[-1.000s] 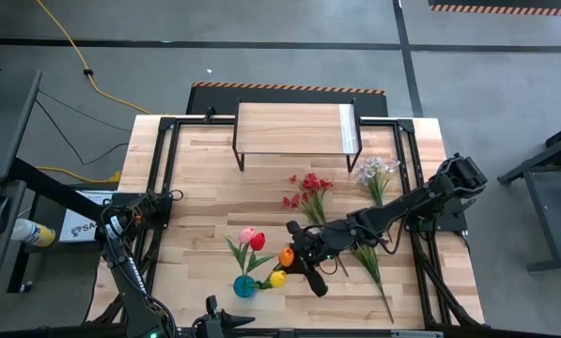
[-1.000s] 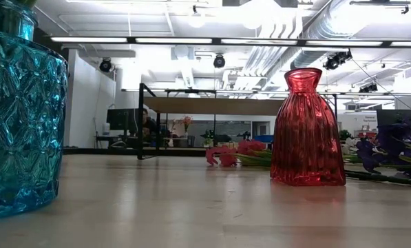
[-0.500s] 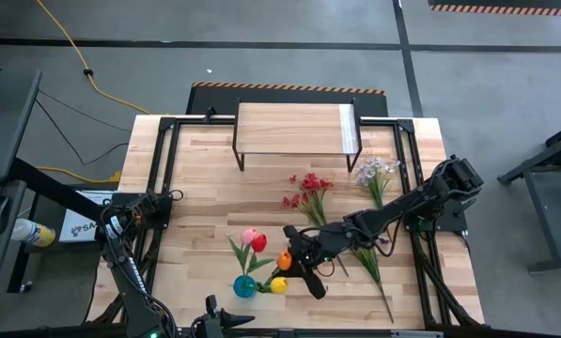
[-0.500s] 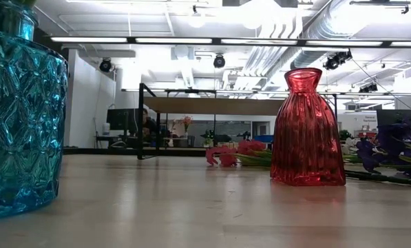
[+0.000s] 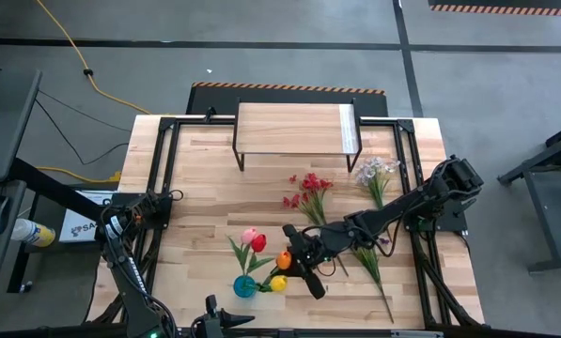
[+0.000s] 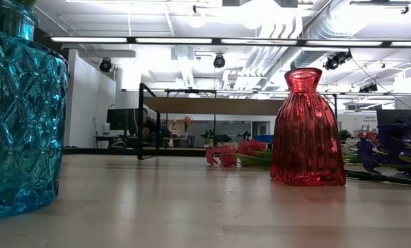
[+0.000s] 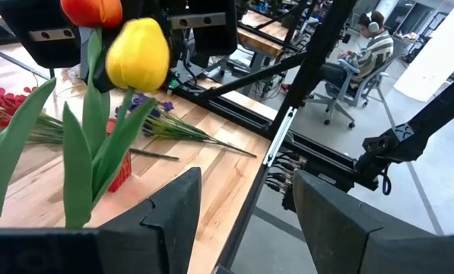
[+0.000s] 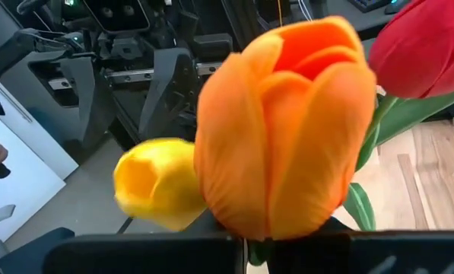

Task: Pick and place flowers into a vace then onto a shelf
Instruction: Put the orange tulip into the blue transparent vase

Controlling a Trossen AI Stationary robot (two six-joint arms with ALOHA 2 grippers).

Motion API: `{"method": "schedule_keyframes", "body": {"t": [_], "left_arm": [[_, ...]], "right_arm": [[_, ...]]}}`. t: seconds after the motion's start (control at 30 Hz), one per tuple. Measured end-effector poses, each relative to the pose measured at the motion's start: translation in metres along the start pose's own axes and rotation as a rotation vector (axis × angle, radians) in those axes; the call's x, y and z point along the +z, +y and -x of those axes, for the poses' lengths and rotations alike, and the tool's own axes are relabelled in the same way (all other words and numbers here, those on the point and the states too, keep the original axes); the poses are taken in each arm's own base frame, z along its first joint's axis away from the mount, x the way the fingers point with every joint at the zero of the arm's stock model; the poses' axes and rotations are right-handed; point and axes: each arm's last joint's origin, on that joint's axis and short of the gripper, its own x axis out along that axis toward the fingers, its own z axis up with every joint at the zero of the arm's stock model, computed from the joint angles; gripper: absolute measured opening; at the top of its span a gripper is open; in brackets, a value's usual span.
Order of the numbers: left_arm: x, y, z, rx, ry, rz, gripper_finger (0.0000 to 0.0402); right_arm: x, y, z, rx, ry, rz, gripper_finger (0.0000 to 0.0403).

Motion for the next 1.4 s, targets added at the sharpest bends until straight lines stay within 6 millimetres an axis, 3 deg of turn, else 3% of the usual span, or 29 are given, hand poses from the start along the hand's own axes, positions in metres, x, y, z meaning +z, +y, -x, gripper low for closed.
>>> {"method": "schedule_keyframes", "body": {"t": [0.8,1.4], "left_arm": [[0.0002,0.0003,-0.0002,0.004,-0.007,-0.005,0.0239],[0.0002,0.0002,-0.0001,0.004,-0.007,-0.005,0.0239]], "right_arm": [[-0.0064,-0.0013,-0.004,0.048,0.039,0.049,0.0018],[-0.0079,-0.0069,-0.0032,0.04,0.08,0.064,0.0225]]}}
